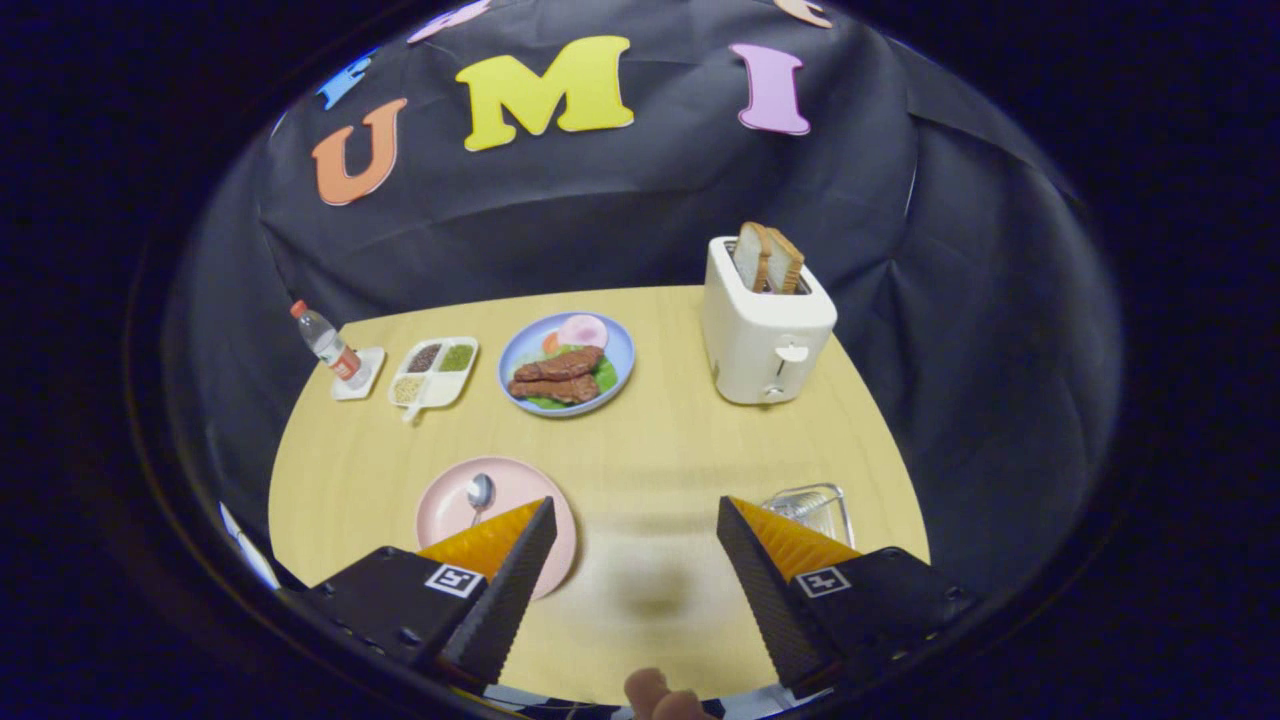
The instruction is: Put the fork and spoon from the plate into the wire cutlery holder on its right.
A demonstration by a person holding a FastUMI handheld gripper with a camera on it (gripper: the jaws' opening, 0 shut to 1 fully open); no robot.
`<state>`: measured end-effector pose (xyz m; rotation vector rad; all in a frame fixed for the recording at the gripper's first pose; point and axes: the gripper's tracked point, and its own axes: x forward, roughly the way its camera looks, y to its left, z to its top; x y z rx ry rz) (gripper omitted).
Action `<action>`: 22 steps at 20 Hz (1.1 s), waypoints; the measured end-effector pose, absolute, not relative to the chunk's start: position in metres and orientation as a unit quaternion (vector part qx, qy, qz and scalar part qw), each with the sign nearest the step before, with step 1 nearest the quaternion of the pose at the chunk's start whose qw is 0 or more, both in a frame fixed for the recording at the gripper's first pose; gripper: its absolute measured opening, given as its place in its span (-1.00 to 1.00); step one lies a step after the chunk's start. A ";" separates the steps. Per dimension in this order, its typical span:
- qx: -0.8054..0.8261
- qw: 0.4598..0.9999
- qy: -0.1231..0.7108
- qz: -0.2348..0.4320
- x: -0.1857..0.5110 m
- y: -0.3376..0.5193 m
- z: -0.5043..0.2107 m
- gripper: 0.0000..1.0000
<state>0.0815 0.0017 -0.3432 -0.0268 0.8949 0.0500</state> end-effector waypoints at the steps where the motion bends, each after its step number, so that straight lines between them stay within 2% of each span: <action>1: -0.015 0.906 0.421 0.031 0.080 0.013 -0.346 0.94; 7: -0.011 0.930 0.363 0.056 0.067 0.081 -0.373 0.94; 19: -0.028 0.912 0.403 0.069 0.042 0.156 -0.486 0.90; 22: -0.025 0.899 0.432 0.069 0.042 0.163 -0.511 0.70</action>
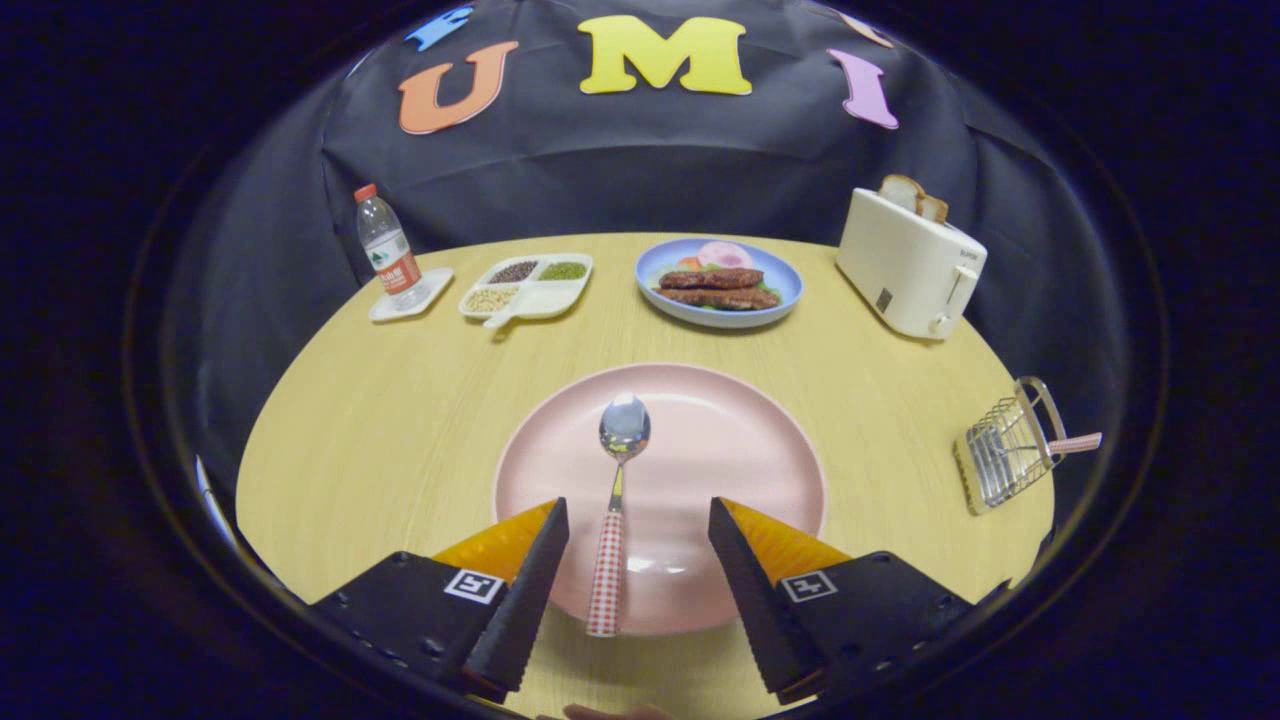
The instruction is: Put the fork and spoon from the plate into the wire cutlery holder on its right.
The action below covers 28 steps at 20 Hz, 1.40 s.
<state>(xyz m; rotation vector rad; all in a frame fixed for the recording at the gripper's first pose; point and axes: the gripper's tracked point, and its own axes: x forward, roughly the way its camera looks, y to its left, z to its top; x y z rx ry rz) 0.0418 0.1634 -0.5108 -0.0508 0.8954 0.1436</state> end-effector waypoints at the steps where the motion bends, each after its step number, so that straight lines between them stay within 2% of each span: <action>1: -0.020 0.894 0.442 0.069 0.044 0.167 -0.520 0.68; 4: -0.020 0.888 0.454 0.069 0.050 0.168 -0.532 0.09; 5: -0.025 0.887 0.457 0.066 0.056 0.171 -0.537 0.10; 7: -0.025 0.883 0.464 0.066 0.054 0.172 -0.540 -0.22; 8: -0.028 0.883 0.465 0.064 0.054 0.174 -0.538 -0.51; 9: -0.035 0.882 0.465 0.068 0.054 0.175 -0.539 -0.54; 11: -0.036 0.879 0.470 0.068 0.053 0.177 -0.540 -0.80; 13: -0.028 0.878 0.473 0.064 0.055 0.178 -0.543 -0.77; 14: -0.025 0.875 0.480 0.062 0.050 0.175 -0.535 -0.90; 16: -0.002 0.869 0.489 0.079 0.049 0.183 -0.534 -0.90; 18: -0.021 0.867 0.494 0.058 0.046 0.170 -0.531 -0.91; 19: -0.031 0.867 0.495 0.051 0.046 0.161 -0.520 -0.98; 28: -0.020 0.882 0.466 0.066 0.049 0.112 -0.421 -0.98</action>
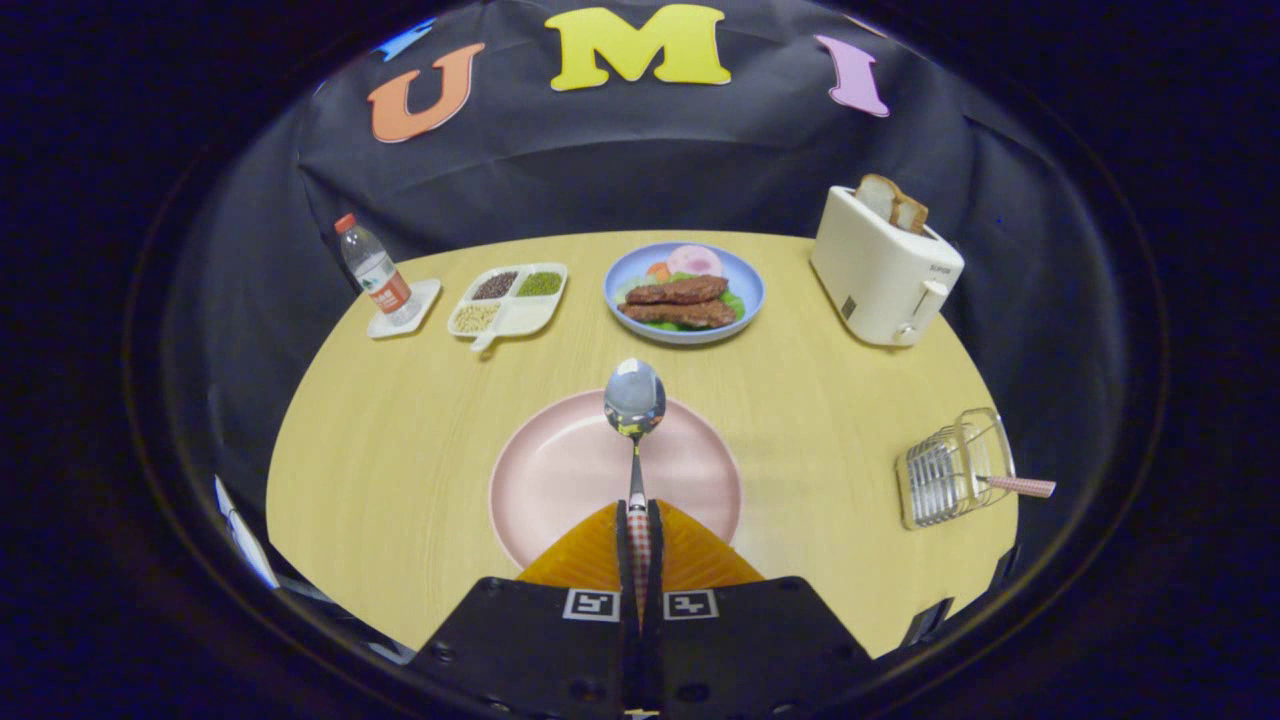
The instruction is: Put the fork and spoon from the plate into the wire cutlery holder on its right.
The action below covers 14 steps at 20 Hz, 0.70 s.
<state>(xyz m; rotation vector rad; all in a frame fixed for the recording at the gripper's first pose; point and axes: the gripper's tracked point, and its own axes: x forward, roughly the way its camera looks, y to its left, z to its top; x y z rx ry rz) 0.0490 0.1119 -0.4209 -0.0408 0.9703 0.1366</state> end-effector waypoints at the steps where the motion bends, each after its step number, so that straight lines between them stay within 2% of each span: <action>1: -0.016 0.885 0.461 0.068 0.051 0.104 -0.407 -0.98; 7: -0.023 0.893 0.444 0.069 0.050 0.041 -0.339 -0.98; 14: -0.048 0.884 0.462 0.047 0.049 -0.050 -0.308 -0.98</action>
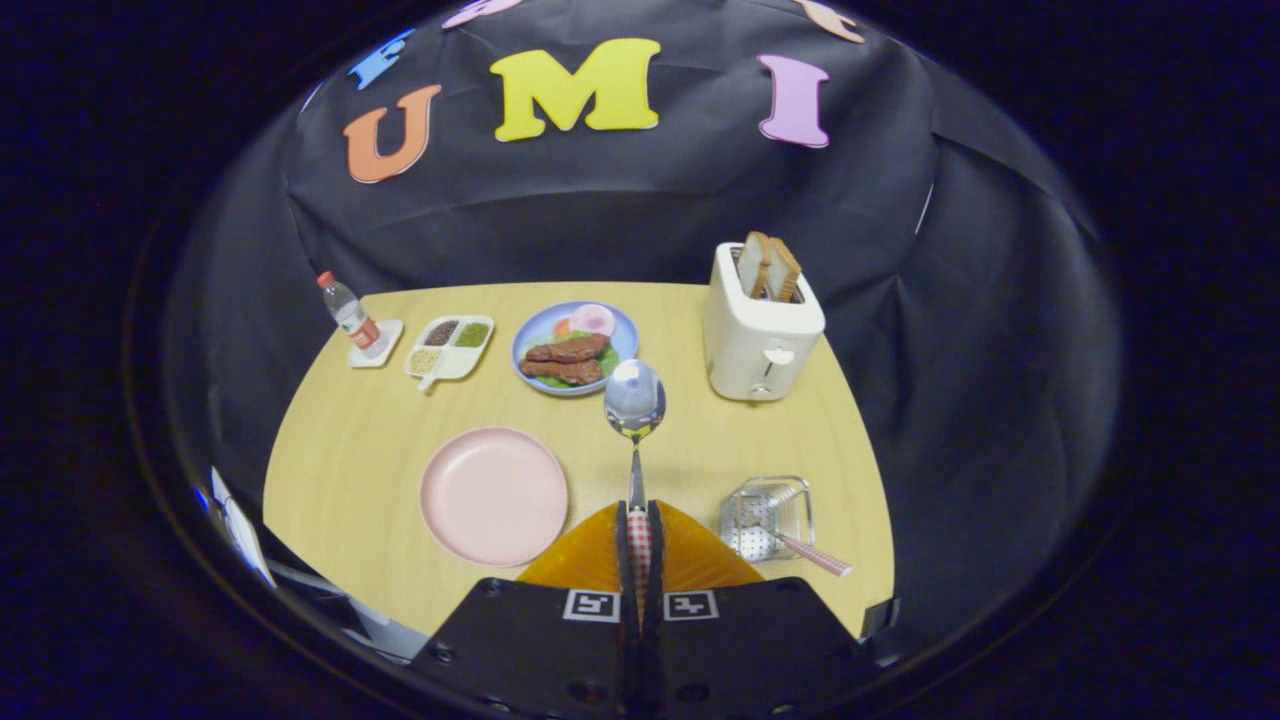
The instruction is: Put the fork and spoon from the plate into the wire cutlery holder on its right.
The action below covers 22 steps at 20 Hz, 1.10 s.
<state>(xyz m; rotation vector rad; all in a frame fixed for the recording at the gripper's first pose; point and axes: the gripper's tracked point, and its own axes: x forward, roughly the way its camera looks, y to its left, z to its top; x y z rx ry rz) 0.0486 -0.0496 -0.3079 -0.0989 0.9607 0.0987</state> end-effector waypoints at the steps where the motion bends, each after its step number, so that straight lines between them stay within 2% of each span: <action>1: -0.047 0.881 0.469 0.050 0.048 -0.061 -0.308 -0.97; 10: -0.052 0.815 0.577 0.028 0.034 -0.158 -0.335 -0.98; 22: 0.012 0.672 0.740 0.014 0.025 -0.159 -0.391 -0.95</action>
